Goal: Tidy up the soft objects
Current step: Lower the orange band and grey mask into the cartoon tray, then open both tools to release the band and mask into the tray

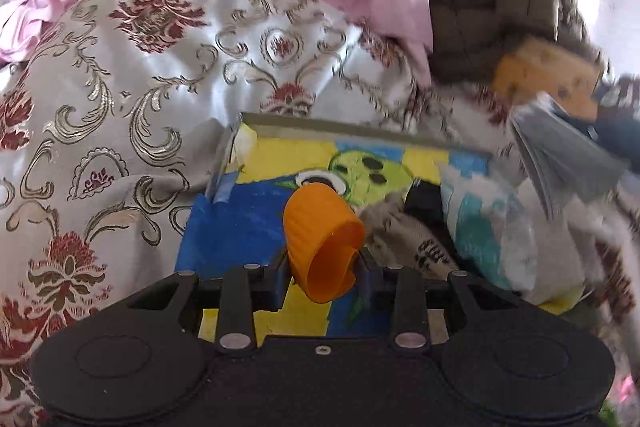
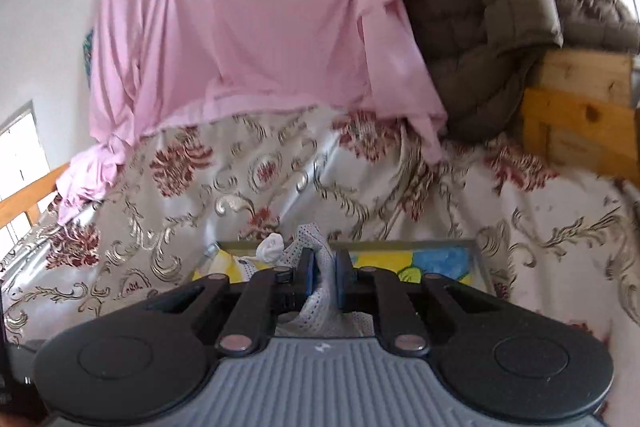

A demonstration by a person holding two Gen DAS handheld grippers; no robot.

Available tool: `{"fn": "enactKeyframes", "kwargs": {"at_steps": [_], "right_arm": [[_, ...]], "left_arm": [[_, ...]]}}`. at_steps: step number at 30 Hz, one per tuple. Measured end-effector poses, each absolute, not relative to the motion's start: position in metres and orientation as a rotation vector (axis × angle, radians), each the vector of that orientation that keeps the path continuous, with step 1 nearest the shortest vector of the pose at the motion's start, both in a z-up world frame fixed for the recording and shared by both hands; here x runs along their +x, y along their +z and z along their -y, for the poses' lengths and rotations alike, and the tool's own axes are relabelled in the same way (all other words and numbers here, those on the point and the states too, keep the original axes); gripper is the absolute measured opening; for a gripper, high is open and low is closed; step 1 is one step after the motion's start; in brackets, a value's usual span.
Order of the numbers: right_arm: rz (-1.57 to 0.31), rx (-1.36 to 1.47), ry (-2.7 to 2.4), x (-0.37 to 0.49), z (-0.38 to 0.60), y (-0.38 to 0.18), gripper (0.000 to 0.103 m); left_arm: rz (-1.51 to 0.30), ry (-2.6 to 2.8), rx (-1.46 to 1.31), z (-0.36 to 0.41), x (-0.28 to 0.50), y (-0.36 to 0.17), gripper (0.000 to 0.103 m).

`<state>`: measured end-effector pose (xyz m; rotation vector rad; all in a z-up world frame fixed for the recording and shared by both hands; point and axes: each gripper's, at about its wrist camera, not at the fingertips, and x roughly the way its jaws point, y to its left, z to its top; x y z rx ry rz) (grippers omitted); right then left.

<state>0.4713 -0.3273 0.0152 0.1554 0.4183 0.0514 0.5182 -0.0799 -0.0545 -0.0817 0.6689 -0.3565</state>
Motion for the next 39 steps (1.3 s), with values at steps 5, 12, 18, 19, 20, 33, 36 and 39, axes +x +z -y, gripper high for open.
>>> {"fn": "enactKeyframes", "kwargs": {"at_steps": [5, 12, 18, 19, 20, 33, 36, 39], "right_arm": [[-0.487, 0.073, 0.065, 0.481, 0.314, 0.008, 0.013], [-0.531, -0.003, 0.081, 0.481, 0.311, 0.013, 0.021], [-0.559, -0.002, 0.082, 0.477, 0.314, 0.017, 0.033], [-0.558, 0.001, 0.082, 0.475, 0.315, 0.018, 0.035], [-0.555, 0.001, 0.081, 0.473, 0.316, 0.021, 0.038], [-0.464, 0.016, 0.051, 0.422, 0.323, 0.069, 0.072], [-0.438, 0.018, 0.052, 0.402, 0.322, 0.078, 0.078], [-0.403, 0.019, 0.042, 0.378, 0.322, 0.088, 0.084]], "left_arm": [[-0.727, -0.325, -0.058, 0.091, 0.526, -0.059, 0.037], [-0.797, -0.301, -0.009, 0.107, 0.526, -0.055, 0.044], [-0.834, -0.281, -0.004, 0.113, 0.523, -0.053, 0.059], [-0.829, -0.281, 0.006, 0.114, 0.521, -0.052, 0.060], [-0.822, -0.283, 0.009, 0.114, 0.519, -0.051, 0.062], [-0.761, -0.266, -0.095, 0.095, 0.493, -0.022, 0.078], [-0.719, -0.268, -0.119, 0.090, 0.480, -0.008, 0.081], [-0.654, -0.275, -0.128, 0.086, 0.460, 0.010, 0.086]]}}
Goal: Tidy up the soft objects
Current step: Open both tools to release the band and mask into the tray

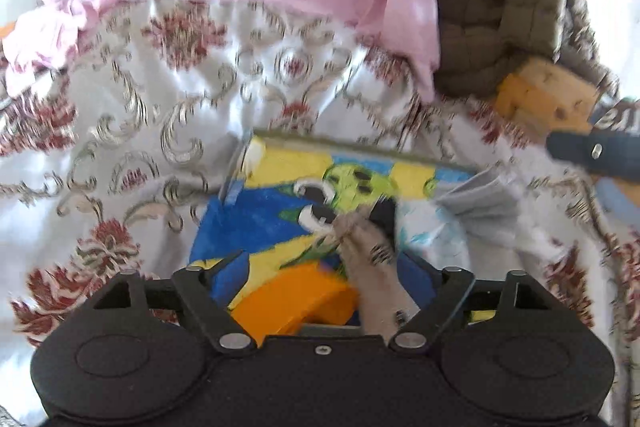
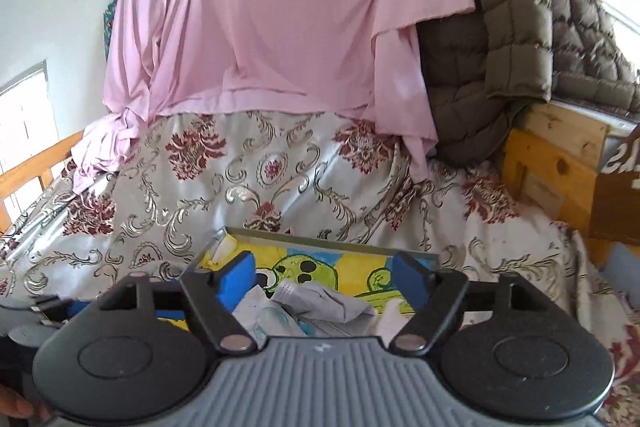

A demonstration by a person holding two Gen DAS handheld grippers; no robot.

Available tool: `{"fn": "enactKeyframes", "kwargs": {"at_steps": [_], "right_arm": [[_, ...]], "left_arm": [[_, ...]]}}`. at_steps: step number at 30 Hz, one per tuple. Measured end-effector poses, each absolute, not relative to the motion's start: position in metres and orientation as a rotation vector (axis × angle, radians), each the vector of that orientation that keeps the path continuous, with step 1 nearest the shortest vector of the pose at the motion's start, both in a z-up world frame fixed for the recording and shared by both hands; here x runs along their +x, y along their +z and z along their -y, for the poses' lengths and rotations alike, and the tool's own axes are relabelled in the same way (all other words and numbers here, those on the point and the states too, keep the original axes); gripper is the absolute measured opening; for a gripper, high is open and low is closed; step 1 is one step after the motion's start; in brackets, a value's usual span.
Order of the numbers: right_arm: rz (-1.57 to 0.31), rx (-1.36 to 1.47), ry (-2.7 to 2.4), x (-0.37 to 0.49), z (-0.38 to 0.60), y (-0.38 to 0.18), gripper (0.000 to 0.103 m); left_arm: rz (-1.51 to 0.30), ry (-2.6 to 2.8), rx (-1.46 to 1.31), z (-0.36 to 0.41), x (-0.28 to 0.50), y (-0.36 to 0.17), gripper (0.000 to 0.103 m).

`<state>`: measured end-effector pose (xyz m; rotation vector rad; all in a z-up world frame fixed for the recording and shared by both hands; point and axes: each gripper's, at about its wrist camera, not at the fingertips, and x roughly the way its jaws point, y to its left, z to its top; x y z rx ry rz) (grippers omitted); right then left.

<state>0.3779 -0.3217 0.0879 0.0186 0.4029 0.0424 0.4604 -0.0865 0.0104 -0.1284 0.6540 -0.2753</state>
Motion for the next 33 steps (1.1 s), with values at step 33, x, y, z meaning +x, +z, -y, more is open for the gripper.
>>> {"fn": "enactKeyframes", "kwargs": {"at_steps": [33], "right_arm": [[-0.234, 0.092, -0.007, 0.152, 0.288, 0.110, 0.103]], "left_arm": [[-0.242, -0.245, -0.122, 0.052, 0.223, 0.105, 0.102]]}}
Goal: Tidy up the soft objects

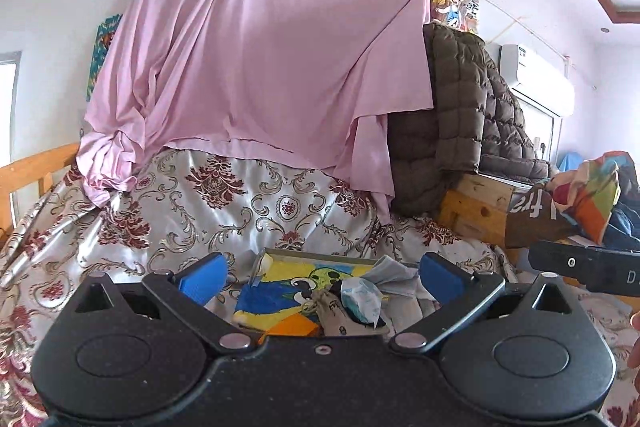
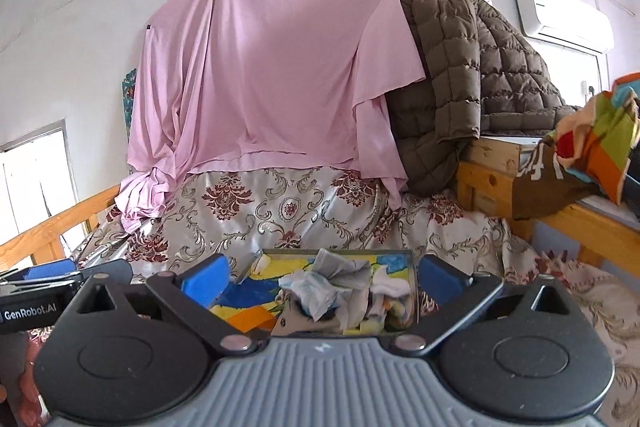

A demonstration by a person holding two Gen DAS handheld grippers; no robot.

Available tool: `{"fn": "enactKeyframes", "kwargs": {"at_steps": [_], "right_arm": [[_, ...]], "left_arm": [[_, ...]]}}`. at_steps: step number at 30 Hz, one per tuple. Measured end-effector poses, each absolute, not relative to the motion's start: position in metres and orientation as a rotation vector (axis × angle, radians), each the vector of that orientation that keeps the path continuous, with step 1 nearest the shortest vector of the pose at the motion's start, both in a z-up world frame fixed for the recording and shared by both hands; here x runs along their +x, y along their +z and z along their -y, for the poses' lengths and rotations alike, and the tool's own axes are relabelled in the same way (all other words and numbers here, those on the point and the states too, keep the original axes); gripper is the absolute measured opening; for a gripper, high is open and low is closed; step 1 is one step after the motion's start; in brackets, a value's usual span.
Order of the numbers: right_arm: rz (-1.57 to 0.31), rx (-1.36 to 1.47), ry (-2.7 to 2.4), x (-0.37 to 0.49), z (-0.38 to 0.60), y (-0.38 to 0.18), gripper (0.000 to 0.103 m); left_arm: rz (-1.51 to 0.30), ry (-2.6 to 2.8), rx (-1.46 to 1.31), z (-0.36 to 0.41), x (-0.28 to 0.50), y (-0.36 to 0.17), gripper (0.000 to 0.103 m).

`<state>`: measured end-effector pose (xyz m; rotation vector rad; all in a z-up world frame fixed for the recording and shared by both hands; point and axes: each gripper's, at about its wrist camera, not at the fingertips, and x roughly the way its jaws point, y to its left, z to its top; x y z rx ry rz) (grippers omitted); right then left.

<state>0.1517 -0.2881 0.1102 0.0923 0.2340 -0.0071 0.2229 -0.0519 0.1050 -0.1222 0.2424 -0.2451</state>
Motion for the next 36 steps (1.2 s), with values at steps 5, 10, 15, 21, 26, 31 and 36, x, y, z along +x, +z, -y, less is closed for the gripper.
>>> {"fn": "enactKeyframes", "kwargs": {"at_steps": [5, 10, 15, 21, 26, 31, 36], "right_arm": [[-0.249, 0.102, -0.033, 0.130, 0.281, 0.096, 0.103], [-0.279, 0.133, -0.056, 0.114, 0.276, 0.079, 0.103], [-0.310, 0.151, -0.074, 0.105, 0.270, 0.061, 0.103], [-0.336, 0.171, -0.086, 0.100, 0.262, 0.041, 0.103], [-0.353, 0.172, -0.094, 0.099, 0.257, 0.026, 0.103], [-0.389, 0.160, -0.091, 0.103, 0.251, 0.006, 0.103], [-0.418, 0.152, -0.075, 0.104, 0.247, -0.013, 0.103]], "left_arm": [[-0.249, -0.233, -0.135, 0.040, 0.196, 0.095, 0.102], [-0.273, -0.214, -0.138, 0.029, 0.179, 0.080, 0.102], [-0.299, -0.195, -0.144, 0.018, 0.166, 0.064, 0.102], [-0.339, -0.172, -0.137, 0.007, 0.157, 0.043, 0.102], [-0.364, -0.154, -0.127, 0.003, 0.154, 0.029, 0.102], [-0.375, -0.151, -0.095, 0.004, 0.153, 0.017, 0.102], [-0.417, -0.153, -0.081, 0.004, 0.153, 0.001, 0.102]]}}
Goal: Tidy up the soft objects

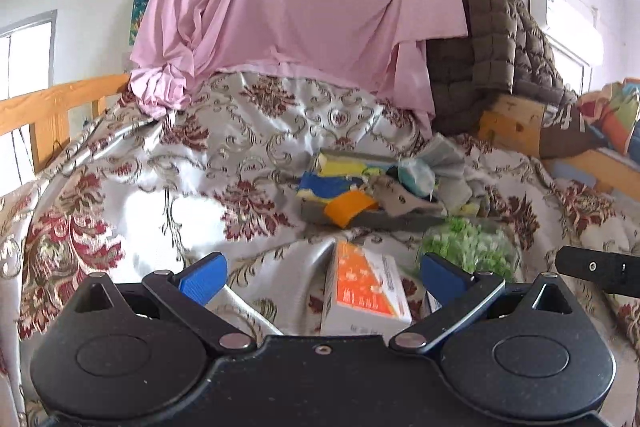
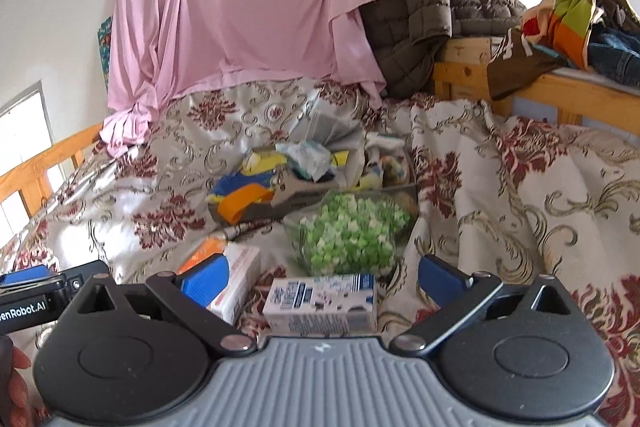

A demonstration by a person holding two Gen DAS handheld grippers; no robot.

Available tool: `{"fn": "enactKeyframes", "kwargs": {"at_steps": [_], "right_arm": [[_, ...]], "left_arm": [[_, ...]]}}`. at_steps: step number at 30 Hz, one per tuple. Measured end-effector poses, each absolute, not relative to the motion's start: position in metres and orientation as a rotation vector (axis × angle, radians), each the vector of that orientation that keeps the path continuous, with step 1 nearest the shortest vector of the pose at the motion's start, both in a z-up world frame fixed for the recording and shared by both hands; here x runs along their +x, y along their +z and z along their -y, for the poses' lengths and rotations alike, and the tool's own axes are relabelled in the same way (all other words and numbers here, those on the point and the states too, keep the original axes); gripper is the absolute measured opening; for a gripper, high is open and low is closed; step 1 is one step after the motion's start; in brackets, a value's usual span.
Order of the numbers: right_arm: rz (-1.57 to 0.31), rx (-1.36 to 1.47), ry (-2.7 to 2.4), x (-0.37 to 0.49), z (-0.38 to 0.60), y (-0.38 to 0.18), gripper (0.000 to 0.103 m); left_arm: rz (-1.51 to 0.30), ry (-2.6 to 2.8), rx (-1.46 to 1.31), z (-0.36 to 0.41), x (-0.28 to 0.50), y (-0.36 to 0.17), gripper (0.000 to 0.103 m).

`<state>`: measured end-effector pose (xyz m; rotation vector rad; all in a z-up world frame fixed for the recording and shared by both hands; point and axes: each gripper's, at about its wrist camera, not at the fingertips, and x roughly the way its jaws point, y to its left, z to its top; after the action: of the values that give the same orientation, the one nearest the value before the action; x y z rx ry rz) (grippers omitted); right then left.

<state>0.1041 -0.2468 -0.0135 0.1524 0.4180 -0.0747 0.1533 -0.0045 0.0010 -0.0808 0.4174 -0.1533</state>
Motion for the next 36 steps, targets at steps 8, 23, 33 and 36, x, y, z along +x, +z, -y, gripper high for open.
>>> {"fn": "enactKeyframes", "kwargs": {"at_steps": [8, 23, 33, 36], "right_arm": [[-0.492, 0.133, -0.044, 0.105, 0.237, -0.039, 0.103], [-0.513, 0.116, -0.049, 0.108, 0.234, -0.043, 0.103], [-0.514, 0.117, -0.050, 0.108, 0.234, -0.042, 0.103], [-0.518, 0.116, -0.049, 0.108, 0.233, -0.043, 0.103]], "left_arm": [[-0.460, -0.142, -0.066, 0.000, 0.152, -0.023, 0.102], [-0.483, -0.129, -0.063, -0.002, 0.150, -0.036, 0.102], [-0.481, -0.132, -0.052, 0.001, 0.148, -0.036, 0.102], [-0.481, -0.132, -0.047, 0.001, 0.147, -0.036, 0.102]]}}
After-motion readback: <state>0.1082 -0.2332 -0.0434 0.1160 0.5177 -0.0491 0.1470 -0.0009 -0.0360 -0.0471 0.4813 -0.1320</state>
